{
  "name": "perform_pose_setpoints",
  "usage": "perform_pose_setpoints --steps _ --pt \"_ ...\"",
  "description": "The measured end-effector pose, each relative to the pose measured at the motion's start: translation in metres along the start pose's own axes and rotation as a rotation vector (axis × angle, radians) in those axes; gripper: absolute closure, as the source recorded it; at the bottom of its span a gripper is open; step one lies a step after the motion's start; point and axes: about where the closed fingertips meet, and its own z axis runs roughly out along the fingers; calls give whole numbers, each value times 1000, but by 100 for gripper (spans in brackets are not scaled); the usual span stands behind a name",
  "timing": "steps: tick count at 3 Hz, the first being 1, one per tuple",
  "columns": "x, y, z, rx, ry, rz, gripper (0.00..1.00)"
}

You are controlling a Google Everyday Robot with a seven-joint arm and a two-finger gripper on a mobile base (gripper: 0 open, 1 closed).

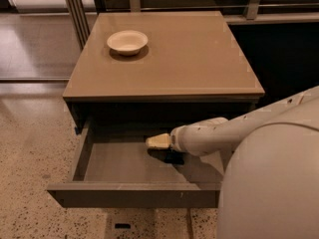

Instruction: Pick rxbar blueberry from top drawer and place on counter

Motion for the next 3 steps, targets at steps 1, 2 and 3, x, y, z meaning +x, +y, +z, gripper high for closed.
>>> perform_pose_setpoints --steps 1,2,3 --pt "-1 -1 0 6 -3 0 0" --pt "-1 -3 0 17 -6 -2 0" --pt "1 -7 2 37 1 -14 0"
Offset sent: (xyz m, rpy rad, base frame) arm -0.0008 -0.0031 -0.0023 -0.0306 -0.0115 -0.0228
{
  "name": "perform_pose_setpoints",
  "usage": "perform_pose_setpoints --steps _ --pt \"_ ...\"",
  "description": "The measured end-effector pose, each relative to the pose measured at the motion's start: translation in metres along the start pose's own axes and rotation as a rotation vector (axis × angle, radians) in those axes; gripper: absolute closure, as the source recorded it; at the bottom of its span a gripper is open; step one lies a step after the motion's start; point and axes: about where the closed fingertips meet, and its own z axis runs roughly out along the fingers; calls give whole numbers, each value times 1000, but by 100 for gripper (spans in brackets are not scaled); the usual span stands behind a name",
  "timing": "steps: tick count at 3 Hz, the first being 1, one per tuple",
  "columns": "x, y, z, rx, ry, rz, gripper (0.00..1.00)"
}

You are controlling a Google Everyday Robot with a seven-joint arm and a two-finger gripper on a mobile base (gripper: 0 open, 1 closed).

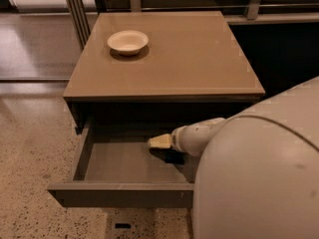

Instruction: Pick rxbar blueberry from top drawer and place on counter

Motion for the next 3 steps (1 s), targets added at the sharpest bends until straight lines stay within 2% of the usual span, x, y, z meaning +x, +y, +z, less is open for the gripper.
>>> perform_pose_setpoints --steps 2,3 --pt "-1 -2 2 17 1 -13 0" --pt "-5 -2 2 26 -3 -17 13"
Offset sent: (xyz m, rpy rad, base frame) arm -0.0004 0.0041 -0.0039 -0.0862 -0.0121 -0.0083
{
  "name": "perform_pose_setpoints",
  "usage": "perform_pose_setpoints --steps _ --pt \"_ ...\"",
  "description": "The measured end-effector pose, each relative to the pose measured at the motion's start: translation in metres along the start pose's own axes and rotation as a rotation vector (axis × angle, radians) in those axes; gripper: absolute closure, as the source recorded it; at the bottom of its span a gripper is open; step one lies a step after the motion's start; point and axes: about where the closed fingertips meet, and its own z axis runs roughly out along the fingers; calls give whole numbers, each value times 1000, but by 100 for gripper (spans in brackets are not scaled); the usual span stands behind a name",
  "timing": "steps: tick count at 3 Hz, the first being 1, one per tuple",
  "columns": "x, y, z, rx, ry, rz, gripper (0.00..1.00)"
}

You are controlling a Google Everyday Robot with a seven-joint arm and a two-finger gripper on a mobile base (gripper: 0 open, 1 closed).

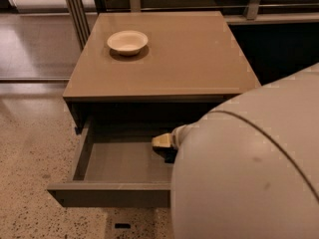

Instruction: Pick rxbar blueberry from top drawer and place on counter

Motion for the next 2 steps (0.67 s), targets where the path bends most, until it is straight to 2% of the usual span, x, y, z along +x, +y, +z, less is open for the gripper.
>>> perform_pose_setpoints --steps 2 --pt "0 0 0 0 0 0 60"
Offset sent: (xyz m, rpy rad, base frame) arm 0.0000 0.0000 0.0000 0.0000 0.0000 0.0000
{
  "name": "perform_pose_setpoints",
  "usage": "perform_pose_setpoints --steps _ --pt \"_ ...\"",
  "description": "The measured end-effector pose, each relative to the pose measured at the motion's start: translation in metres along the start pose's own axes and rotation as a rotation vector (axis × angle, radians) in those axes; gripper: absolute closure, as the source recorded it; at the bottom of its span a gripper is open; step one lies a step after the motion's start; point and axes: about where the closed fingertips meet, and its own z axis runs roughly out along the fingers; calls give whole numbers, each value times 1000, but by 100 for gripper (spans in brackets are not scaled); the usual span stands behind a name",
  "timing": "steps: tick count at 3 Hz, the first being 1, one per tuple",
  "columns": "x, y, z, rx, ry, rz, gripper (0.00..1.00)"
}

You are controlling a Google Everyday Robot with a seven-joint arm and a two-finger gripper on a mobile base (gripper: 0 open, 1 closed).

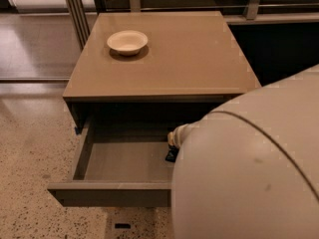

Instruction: Pick rxbar blueberry from top drawer and place on counter

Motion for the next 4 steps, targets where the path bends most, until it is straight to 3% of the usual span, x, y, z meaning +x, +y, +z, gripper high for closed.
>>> perform_pose_setpoints --steps 2,4 --pt "0 0 0 0 0 0 100" --pt "-3 0 -3 0 0 0 100"
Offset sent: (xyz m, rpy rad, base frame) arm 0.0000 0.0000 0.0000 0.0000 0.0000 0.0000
